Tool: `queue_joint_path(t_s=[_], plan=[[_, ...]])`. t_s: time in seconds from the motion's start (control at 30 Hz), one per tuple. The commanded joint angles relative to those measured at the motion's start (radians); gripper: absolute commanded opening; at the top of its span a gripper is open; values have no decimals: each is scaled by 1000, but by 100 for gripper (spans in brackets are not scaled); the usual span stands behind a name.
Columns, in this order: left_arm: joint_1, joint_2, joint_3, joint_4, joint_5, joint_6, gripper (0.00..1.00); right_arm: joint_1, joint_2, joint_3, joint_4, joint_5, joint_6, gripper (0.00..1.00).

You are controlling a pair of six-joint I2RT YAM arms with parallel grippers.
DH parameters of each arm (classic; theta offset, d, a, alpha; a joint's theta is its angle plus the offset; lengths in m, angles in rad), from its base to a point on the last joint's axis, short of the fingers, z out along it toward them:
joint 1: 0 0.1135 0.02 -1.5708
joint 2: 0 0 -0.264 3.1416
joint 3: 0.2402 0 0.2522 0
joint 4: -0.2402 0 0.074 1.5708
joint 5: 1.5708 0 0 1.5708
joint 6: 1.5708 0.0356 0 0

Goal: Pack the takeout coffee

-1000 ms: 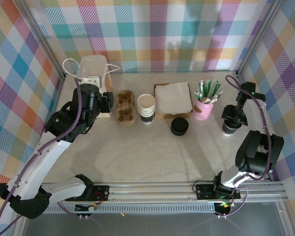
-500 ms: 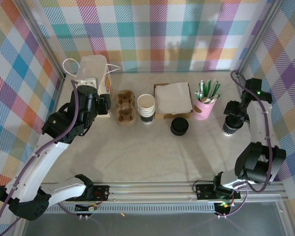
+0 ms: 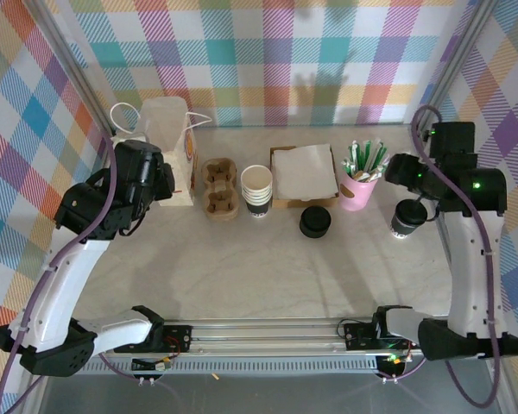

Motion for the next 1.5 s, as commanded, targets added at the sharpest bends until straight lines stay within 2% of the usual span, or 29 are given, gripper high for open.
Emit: queue_joint_path(t_s=[0.0,0.13,0.3,0.4,0.5,0.73,0.83,0.93,1.2,1.47], plan=[[38,4,-10,-93,57,-57,54,184,17,79,-153,55,178,67],[86,-21,-83,-76,139,-75,54,476,100,177,-216,166,351,65],[117,-85,-163,-62,175,-73,54,794,347,447,-311,321,424,65],[120,-159,-234,-64,175,-76,54,907,483,582,-287,365,402,63],[120,-255,-329,-67,174,-81,54,967,610,637,-202,349,352,61],[121,-466,-495,-113,175,-134,54,991,825,657,72,298,246,54],[121,-544,-549,-143,149,-163,54,990,904,661,153,309,199,54],[121,-603,-576,-149,174,-170,54,982,975,671,213,313,177,54],[121,-633,-598,-107,233,-135,55,909,1145,709,283,221,217,49],[121,-633,-609,-5,263,-116,57,864,1250,744,332,230,194,48]])
